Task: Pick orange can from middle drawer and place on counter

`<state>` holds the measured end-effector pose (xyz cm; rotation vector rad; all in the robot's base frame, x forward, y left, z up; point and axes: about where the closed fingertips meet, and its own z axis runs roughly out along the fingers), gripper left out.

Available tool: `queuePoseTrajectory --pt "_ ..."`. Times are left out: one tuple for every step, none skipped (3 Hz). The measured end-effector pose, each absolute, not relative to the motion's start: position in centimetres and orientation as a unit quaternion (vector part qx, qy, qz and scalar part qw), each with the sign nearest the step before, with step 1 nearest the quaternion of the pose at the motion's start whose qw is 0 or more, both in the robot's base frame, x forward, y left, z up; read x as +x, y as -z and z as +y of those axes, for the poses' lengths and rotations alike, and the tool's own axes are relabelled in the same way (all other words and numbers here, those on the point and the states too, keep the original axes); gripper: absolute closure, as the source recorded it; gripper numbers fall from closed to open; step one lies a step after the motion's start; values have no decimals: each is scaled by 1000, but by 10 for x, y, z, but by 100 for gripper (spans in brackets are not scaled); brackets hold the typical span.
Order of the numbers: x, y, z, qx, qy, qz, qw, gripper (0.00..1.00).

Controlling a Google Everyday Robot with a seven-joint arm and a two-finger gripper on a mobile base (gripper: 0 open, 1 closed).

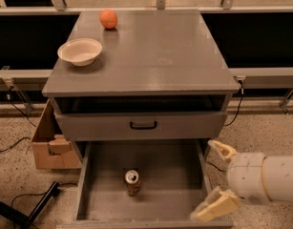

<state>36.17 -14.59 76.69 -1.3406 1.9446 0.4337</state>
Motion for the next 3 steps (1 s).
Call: queuePoseTrajectory --pt "391 -732 -127 -488 -190 729 441 0" --pt "411 -718 -128 -489 -168 718 467 0" --pt "411 -718 -129 -489 -166 718 467 0"
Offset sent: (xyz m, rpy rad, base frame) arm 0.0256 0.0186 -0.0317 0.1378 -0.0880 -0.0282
